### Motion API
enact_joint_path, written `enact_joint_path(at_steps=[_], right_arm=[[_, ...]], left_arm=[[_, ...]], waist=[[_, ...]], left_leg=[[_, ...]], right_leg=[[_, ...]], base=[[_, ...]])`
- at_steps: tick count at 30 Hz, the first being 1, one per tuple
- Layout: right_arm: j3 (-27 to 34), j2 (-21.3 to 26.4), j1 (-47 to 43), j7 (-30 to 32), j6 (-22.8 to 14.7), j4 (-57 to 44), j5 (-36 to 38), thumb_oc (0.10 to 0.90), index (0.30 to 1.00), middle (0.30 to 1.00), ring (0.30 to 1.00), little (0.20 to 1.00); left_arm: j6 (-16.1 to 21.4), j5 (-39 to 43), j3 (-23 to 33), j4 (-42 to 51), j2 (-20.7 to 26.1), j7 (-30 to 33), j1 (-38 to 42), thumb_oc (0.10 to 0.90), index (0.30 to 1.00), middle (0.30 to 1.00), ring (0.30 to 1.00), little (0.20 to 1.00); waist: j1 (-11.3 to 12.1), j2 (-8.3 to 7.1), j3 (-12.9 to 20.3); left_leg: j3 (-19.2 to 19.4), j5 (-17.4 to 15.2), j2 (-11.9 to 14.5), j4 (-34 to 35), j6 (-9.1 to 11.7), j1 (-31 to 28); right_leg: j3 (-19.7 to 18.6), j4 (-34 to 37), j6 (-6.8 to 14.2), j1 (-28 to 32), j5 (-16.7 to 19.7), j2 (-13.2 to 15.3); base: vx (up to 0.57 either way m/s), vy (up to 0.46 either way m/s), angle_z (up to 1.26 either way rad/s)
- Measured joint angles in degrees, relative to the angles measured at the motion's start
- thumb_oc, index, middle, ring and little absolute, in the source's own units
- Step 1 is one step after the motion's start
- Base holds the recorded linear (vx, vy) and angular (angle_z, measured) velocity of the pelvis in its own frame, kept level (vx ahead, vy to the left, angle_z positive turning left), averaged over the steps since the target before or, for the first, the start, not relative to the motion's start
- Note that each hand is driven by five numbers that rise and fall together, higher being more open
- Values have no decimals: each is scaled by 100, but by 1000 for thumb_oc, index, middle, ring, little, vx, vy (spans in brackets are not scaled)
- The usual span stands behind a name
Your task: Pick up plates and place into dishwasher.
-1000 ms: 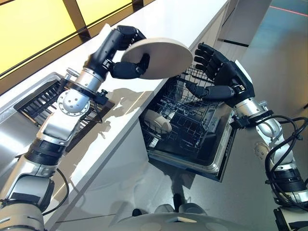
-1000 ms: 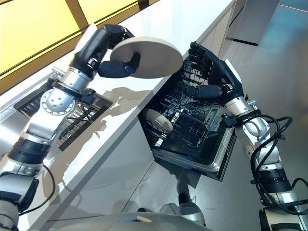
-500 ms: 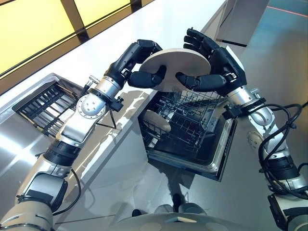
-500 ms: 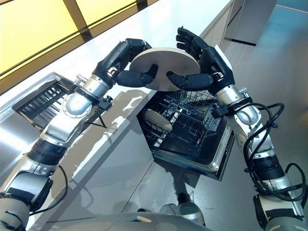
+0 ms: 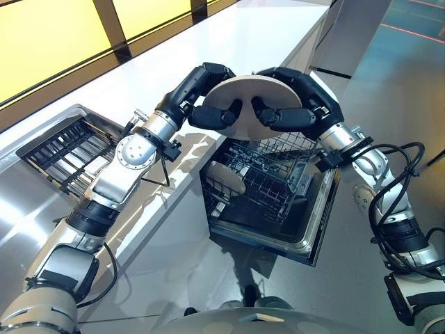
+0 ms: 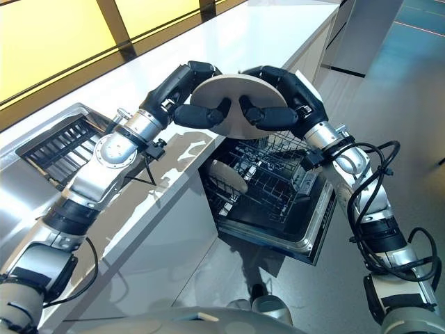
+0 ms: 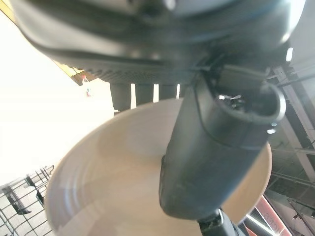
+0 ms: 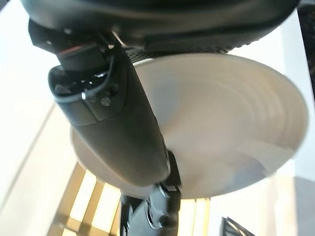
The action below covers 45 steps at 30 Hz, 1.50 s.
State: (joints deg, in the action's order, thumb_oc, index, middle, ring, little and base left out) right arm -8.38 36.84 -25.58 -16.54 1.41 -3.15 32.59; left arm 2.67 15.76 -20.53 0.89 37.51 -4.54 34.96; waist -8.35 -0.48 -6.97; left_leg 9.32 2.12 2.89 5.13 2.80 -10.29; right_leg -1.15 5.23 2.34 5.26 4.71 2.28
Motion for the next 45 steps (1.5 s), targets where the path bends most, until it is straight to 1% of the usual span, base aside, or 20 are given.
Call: enact_joint_path(at_steps=[5,11,12,15,17,21,23,24,28,30,31,34,36,37,40,43,45], right_arm=[[8,2,-35,-18,8,60,-63,100,300,300,300,200],[7,26,-173,-150,150,102,-118,100,300,300,300,200],[7,26,-184,-156,161,102,-126,100,300,300,300,200],[7,26,-237,-193,168,153,-224,100,300,300,300,200],[-2,70,-238,-261,210,212,-366,100,300,300,300,200],[-29,407,-39,-252,249,380,-673,100,300,300,300,200],[-15,414,7,-219,239,380,-772,100,300,300,300,200],[7,478,62,-190,238,419,-988,100,300,300,300,200],[128,828,301,104,240,742,-1393,100,300,300,300,200],[206,1077,434,308,243,924,-1603,100,300,300,300,200],[365,1195,581,448,247,1027,-1749,100,300,300,300,200],[584,1318,689,758,248,1265,-2144,100,300,300,300,200],[603,1406,689,920,248,1381,-2396,100,300,300,300,200],[610,1447,689,1027,248,1455,-2610,100,300,300,300,200],[609,1474,689,1155,259,1582,-3147,100,300,300,300,200],[605,1474,689,1155,322,1719,-3230,100,300,300,300,200],[511,1474,682,1179,396,1885,-3407,100,300,300,300,200]], left_arm=[[0,-3,-19,0,2,-39,0,100,300,300,300,200],[15,-10,-19,5,134,-58,0,100,300,300,300,200],[16,-11,-19,5,146,-58,0,800,900,900,900,900],[54,-21,-19,6,237,-111,0,800,900,900,900,900],[156,-103,-3,13,407,-138,2,800,900,900,900,900],[326,-90,167,25,871,-165,-22,800,900,900,900,900],[403,-3,266,119,910,-248,-137,800,900,900,900,900],[431,40,444,207,908,-269,-259,800,900,900,900,900],[437,48,1163,300,1019,-277,-528,800,900,900,900,900],[437,46,1532,279,1250,-277,-705,800,900,900,900,900],[437,44,1719,279,1397,-325,-831,800,900,900,900,900],[437,43,1905,263,1618,-386,-1088,800,900,900,900,900],[437,46,1905,255,1652,-401,-1195,800,900,900,900,900],[437,51,1904,253,1652,-424,-1286,800,900,900,900,900],[437,187,1903,256,1652,-483,-1487,800,900,900,900,900],[426,405,1899,259,1575,-499,-1571,800,900,900,900,900],[371,683,1879,295,1454,-664,-1573,800,900,900,900,900]], waist=[[11,0,0],[11,0,0],[18,0,0],[45,0,0],[52,0,0],[121,0,0],[146,-1,0],[177,-1,0],[271,-1,-1],[324,0,-1],[381,0,-1],[465,2,-2],[503,6,-5],[503,7,-6],[521,17,-12],[540,22,-14],[550,25,-15]], left_leg=[[-6,0,-1,0,0,-2],[-6,0,-1,0,0,3],[-7,0,-1,0,0,4],[-11,0,0,0,0,3],[-13,0,1,0,0,4],[-25,-1,1,2,1,17],[-35,-1,3,2,1,25],[-46,-1,1,2,1,30],[-133,0,0,2,0,58],[-162,2,4,2,1,70],[-179,2,2,2,1,75],[-206,7,-9,0,-5,81],[-228,10,-16,0,-9,85],[-272,18,-21,0,-12,101],[-313,23,-32,0,-16,104],[-383,28,-44,0,-23,125],[-459,54,-60,-1,-37,166]], right_leg=[[2,0,0,4,0,0],[3,0,0,-2,0,0],[4,0,0,-2,0,0],[10,0,0,-1,-1,-1],[12,0,0,-1,-1,-1],[23,1,0,-7,-3,1],[31,1,0,-9,-3,1],[40,1,0,-9,-3,3],[121,2,1,-4,-7,10],[173,2,3,-1,-10,12],[191,2,6,1,-14,16],[214,2,9,8,-17,27],[233,3,11,13,-19,35],[307,3,18,19,-25,47],[360,3,13,34,-36,59],[416,3,19,42,-41,75],[506,3,22,42,-44,97]], base=[[0,0,0],[0,0,0],[0,0,0],[0,0,0],[0,0,0],[0,0,0],[-3,-3,2],[-6,-8,4],[3,-15,9],[13,-17,8],[15,-20,7],[13,-15,5],[14,-7,8],[19,-3,13],[33,-6,8],[43,-12,10],[41,-20,18]])
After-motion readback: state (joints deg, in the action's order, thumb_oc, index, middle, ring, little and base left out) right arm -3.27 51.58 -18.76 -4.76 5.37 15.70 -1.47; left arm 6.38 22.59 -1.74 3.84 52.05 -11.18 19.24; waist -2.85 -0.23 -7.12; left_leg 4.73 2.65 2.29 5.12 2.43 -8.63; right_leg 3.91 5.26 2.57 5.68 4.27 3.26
